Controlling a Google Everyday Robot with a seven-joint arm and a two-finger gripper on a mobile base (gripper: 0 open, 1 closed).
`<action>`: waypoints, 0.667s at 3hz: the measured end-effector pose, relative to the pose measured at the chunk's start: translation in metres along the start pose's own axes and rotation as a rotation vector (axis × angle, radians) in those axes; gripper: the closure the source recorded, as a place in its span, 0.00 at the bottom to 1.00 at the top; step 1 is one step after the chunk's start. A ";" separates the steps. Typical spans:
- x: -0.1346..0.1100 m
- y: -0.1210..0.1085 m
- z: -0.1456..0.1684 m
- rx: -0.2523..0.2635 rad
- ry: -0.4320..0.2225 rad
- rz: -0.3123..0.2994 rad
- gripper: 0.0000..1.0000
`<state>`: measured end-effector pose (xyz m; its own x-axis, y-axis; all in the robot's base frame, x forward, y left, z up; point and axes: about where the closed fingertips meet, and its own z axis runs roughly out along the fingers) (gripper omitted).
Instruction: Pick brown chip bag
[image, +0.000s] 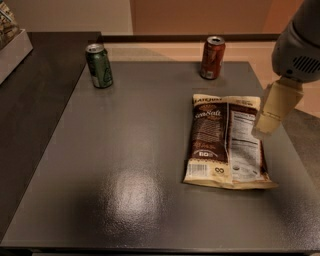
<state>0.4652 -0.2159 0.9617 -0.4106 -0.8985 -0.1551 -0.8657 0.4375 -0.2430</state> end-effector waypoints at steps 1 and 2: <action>-0.009 -0.010 0.024 -0.006 0.089 0.119 0.00; -0.015 -0.018 0.050 -0.011 0.162 0.265 0.00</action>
Offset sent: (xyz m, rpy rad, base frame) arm 0.0488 0.0105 -0.0675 -0.0769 0.1679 -0.5517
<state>0.5015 -0.2086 0.9208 -0.6621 -0.7473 -0.0565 -0.7251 0.6578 -0.2035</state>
